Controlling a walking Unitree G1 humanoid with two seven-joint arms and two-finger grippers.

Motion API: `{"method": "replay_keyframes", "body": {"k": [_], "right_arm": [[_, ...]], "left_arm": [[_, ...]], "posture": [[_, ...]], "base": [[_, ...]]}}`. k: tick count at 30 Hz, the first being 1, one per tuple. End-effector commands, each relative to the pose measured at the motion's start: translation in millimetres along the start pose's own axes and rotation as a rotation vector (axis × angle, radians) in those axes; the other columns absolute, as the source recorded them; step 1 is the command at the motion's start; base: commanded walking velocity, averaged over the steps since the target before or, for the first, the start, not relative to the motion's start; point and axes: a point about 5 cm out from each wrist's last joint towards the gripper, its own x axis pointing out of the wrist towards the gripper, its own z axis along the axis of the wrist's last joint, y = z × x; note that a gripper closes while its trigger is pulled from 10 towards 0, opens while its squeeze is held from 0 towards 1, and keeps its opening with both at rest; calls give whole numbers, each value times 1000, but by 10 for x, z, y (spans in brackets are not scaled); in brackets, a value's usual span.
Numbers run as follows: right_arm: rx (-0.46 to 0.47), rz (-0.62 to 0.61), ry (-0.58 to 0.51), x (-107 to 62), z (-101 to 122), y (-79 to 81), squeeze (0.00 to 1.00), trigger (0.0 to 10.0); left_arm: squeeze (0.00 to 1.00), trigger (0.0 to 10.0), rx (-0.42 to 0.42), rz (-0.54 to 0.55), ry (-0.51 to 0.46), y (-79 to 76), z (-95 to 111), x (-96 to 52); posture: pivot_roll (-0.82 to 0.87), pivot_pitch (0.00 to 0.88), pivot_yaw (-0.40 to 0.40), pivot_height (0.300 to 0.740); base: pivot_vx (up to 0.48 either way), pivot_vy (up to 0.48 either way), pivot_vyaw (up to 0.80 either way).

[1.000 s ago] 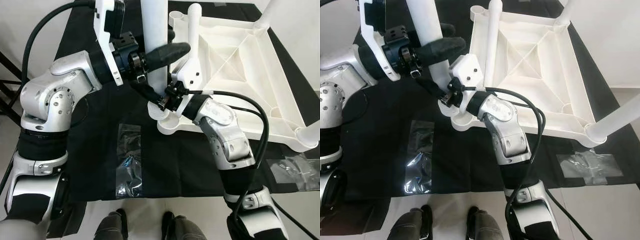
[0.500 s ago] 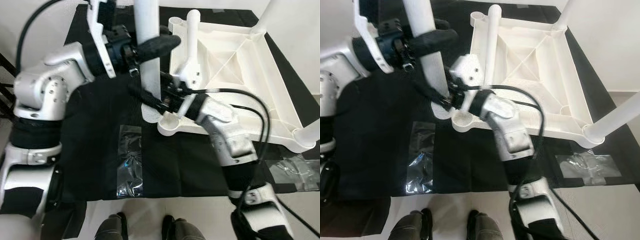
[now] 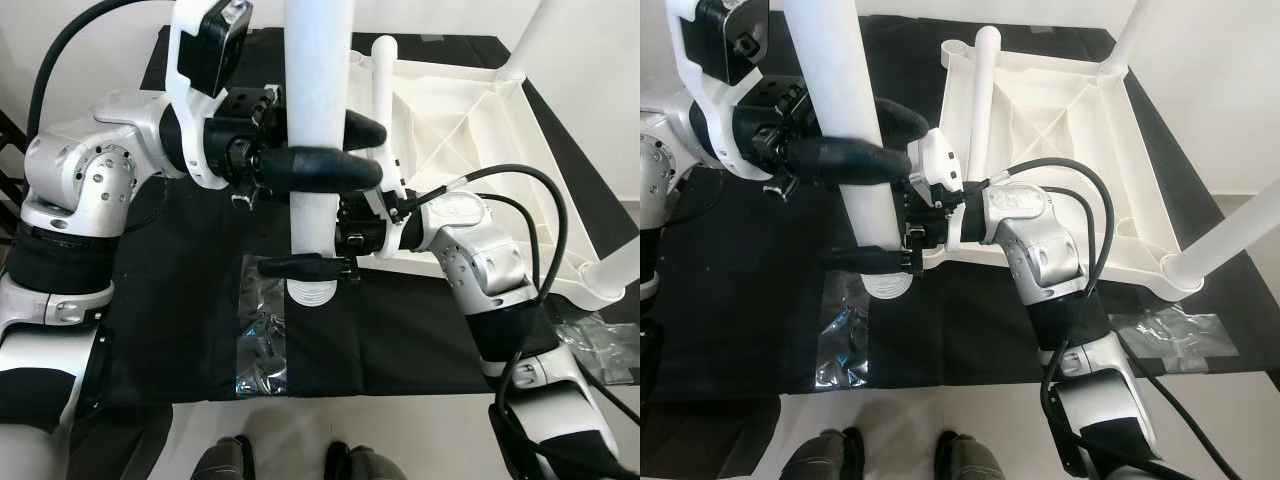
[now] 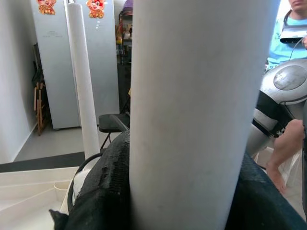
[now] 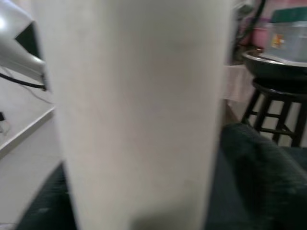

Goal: Building children table

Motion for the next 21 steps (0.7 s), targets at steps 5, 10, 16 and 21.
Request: {"method": "replay_keyframes", "body": {"k": [5,10,16,21], "right_arm": [[15,1,-12,-3,-3,-62,0,0],[51,33,-41,-18,-12,-33,0,0],[62,10,-48,-67,-18,-41,0,0],[52,-113,-54,-195,-31,-133,0,0]], "left_arm": [[0,0,-50,-201,-30,-107,-10,217],[0,0,-73,-200,-56,-42,-35,236],[0,0,-90,-167,-59,-1,-63,238],[1000,10000,-146,84,-65,182,-172,80]], "posture": [[67,106,-68,740],[60,112,-62,740],[54,118,-59,740],[46,149,-56,740]], "base": [[0,0,0],[0,0,0],[0,0,0],[0,0,0]]}}
